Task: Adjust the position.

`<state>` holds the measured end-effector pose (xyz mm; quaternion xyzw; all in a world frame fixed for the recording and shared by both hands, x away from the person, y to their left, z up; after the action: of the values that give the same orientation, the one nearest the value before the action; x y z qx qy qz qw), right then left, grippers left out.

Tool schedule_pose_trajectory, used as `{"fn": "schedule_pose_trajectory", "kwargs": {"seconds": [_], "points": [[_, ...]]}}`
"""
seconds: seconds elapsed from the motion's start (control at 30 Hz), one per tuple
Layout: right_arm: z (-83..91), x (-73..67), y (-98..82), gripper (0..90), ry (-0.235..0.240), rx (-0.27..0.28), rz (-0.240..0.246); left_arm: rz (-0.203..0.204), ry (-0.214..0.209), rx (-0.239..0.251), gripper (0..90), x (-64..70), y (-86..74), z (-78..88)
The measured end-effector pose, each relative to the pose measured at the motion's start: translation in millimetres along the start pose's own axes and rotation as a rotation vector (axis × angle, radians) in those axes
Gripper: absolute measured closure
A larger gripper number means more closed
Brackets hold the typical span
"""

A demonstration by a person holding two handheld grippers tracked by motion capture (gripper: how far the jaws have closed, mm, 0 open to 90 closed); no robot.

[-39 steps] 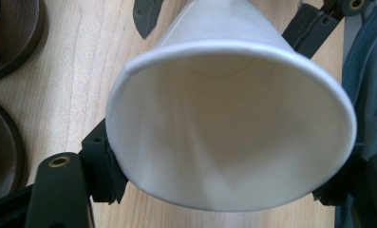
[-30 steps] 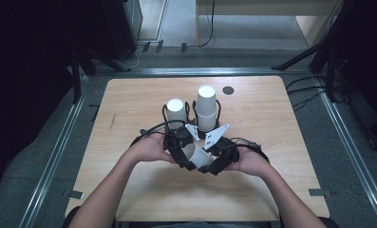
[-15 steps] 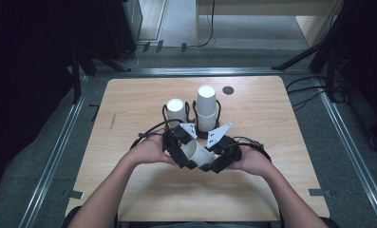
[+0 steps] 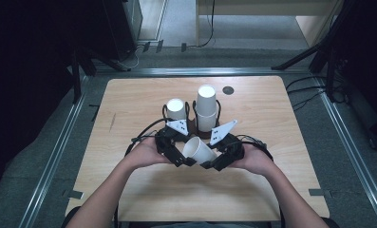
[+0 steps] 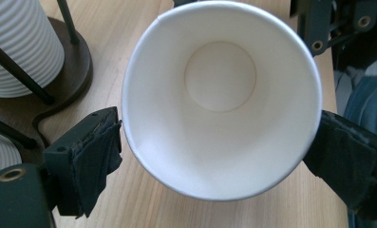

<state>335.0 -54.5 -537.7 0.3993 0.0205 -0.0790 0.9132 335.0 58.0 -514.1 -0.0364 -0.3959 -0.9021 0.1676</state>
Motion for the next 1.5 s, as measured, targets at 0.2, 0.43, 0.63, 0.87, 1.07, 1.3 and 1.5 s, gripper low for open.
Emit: {"fn": "schedule_pose_trajectory", "kwargs": {"seconds": [0.2, 0.43, 0.63, 0.87, 1.07, 1.3, 1.5], "points": [[0.1, -0.4, 1.7, 31.5, -0.004, 0.008, -0.001, 0.047, 0.002, 0.082, 8.5, -1.0, 3.1, -2.2], [1.2, 1.1, 4.0, 31.5, -0.01, 0.027, -0.017, 0.051, 0.012, 0.124, 8.9, -3.0, 6.7, -4.5], [1.7, 0.9, 6.7, 31.5, -0.007, 0.042, -0.028, 0.063, 0.0, 0.157, 16.4, -3.3, 7.7, -4.0], [1.8, 1.4, 6.4, 32.0, -0.012, 0.039, -0.033, 0.059, 0.001, 0.18, 22.7, -2.8, 9.3, -3.9], [0.8, 0.5, 6.2, 32.0, -0.007, 0.034, -0.029, 0.06, -0.013, 0.161, 25.9, -2.7, 9.0, -1.9], [0.1, -0.4, 7.3, 25.2, -0.005, 0.036, -0.037, 0.054, -0.016, 0.135, 26.0, -1.6, 11.5, 2.5], [-3.0, -1.1, 5.6, 20.7, 0.004, 0.018, -0.063, 0.007, -0.014, 0.05, 26.0, -1.9, 11.9, 5.4]]}}
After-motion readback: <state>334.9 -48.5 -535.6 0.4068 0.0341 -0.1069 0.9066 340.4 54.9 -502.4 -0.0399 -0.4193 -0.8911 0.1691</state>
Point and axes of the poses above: each handheld gripper's, and its own axes: z roughly backward along the jaws, y roughly out of its top, x roughly to its right, the point moved 8 cm from there along -z, roughly forward along the jaws, and after that the axes turned 3 degrees about x, right-handed, at the moved point
